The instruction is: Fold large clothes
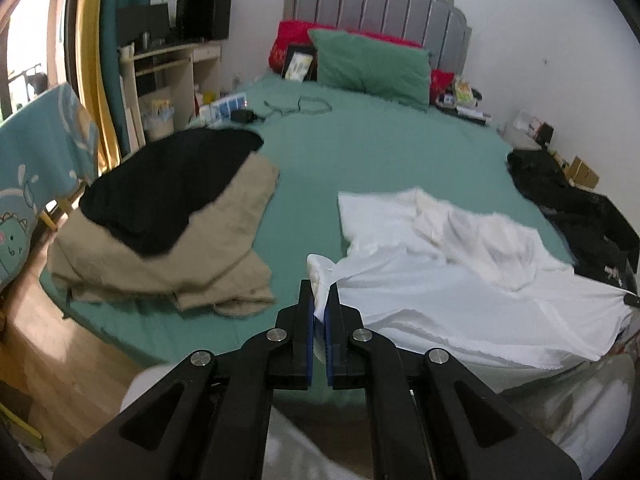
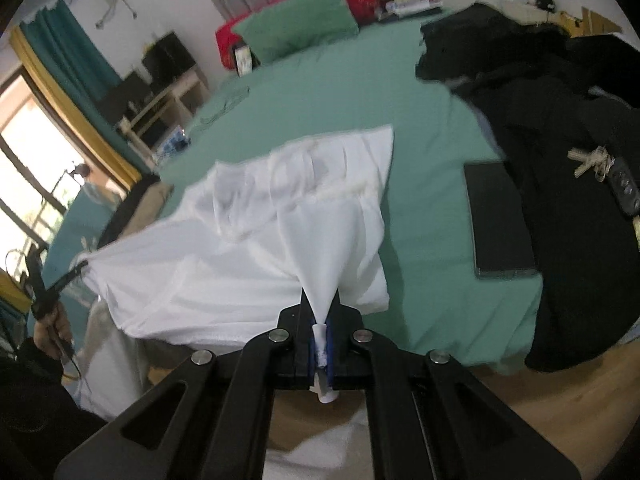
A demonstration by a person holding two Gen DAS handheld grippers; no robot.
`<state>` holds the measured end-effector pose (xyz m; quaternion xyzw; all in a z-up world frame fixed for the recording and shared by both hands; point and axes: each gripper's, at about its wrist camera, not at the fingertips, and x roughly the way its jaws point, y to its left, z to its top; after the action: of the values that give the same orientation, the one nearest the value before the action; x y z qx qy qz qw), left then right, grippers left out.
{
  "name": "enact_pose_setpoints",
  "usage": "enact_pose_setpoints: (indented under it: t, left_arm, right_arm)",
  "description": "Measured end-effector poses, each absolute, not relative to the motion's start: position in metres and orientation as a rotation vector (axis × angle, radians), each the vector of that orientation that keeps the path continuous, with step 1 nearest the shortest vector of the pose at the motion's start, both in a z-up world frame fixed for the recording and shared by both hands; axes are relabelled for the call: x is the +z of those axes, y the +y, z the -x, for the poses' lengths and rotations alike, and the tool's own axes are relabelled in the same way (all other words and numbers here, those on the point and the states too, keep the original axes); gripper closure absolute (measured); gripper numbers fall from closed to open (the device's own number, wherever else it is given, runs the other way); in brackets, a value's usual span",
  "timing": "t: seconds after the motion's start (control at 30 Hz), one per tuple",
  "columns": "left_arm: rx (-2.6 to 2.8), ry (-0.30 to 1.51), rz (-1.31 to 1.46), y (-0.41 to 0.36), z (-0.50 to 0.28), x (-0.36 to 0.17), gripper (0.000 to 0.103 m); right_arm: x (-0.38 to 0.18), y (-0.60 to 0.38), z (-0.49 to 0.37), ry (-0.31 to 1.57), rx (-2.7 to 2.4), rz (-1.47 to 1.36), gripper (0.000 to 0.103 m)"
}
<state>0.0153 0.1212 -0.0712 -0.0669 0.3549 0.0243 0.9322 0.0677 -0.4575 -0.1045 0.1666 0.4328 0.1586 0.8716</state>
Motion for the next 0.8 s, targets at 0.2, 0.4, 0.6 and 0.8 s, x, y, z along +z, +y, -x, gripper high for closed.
enact_pose_setpoints:
  t: [0.2,0.4,0.6,0.8]
  left_arm:
    - [0.053,0.604,0.177,0.119,-0.050,-0.046,0.098]
    - [0.070,0.560,0.202,0.113,-0.116,-0.048,0.098]
    - [0.077,0.565,0.190,0.105,-0.192,-0.065,0.098]
    - [0.098,0.617,0.200,0.103,-0.274,-0.096,0.098]
  right_arm:
    - [-0.080,-0.470,-0.100,0.785,0.305,-0.358,0.099]
    - [-0.071,-0.475,-0.152,0.694,0.267,-0.353,0.099]
    - [-0.092,-0.473,-0.225,0.668,0.216,-0.379,0.099]
    - [-0.121,-0.474,-0.294,0.697,0.184,-0.381,0.099]
